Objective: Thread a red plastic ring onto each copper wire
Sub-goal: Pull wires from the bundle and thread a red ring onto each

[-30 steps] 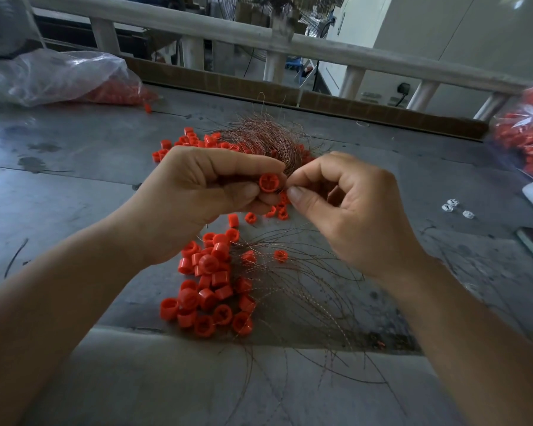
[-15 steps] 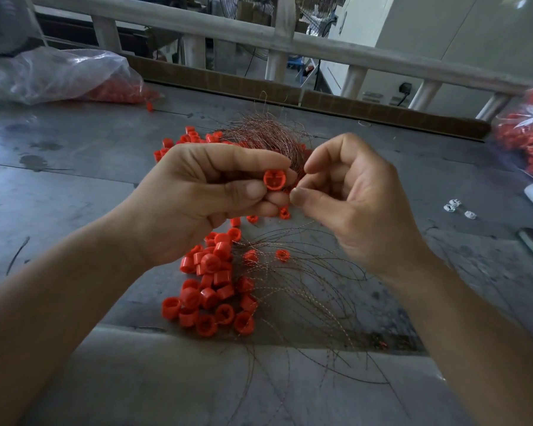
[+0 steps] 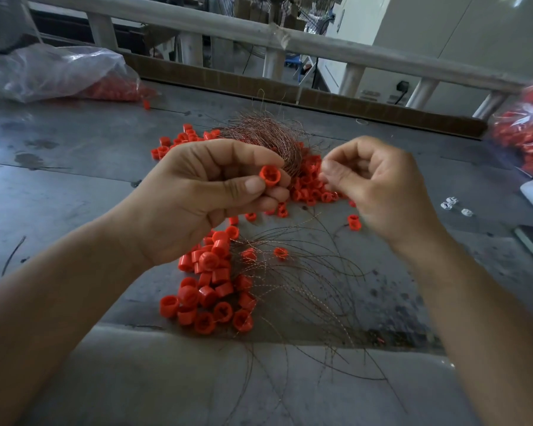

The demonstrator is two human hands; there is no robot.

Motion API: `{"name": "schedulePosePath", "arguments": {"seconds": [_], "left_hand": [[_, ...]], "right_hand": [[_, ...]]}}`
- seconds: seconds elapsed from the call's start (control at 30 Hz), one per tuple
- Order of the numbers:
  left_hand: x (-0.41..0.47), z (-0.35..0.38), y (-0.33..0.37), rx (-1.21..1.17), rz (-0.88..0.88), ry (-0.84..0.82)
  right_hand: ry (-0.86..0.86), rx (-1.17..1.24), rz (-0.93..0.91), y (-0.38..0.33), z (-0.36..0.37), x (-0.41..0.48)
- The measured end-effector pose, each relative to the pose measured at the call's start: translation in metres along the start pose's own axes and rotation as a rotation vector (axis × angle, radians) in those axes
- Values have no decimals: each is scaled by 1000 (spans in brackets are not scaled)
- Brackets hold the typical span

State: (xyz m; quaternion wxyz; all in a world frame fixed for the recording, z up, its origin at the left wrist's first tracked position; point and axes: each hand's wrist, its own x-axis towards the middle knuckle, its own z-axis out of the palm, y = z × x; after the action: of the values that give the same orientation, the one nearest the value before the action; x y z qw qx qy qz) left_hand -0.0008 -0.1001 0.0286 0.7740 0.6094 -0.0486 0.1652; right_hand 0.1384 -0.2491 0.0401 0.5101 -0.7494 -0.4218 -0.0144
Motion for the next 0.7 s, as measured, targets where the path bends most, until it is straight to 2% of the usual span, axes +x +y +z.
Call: {"name": "schedulePosePath", "arguments": {"seconds": [0.07,0.2,0.47,0.6,0.7], "left_hand": [[0,0,0,0,-8,18],[0,-1,0,-5,-13,25],[0,-2,-1,12,-8,12],[1,-3,-1,27,-10,7],[2,-3,-2,59,-18,18]], "right_hand": [[81,-172,43,18,-7,7],[27,-394,157,46,-6,12],[-71,-642,83,64,10,18],[-66,-606,65,63,10,17],[14,-304,144,52,1,19]]}}
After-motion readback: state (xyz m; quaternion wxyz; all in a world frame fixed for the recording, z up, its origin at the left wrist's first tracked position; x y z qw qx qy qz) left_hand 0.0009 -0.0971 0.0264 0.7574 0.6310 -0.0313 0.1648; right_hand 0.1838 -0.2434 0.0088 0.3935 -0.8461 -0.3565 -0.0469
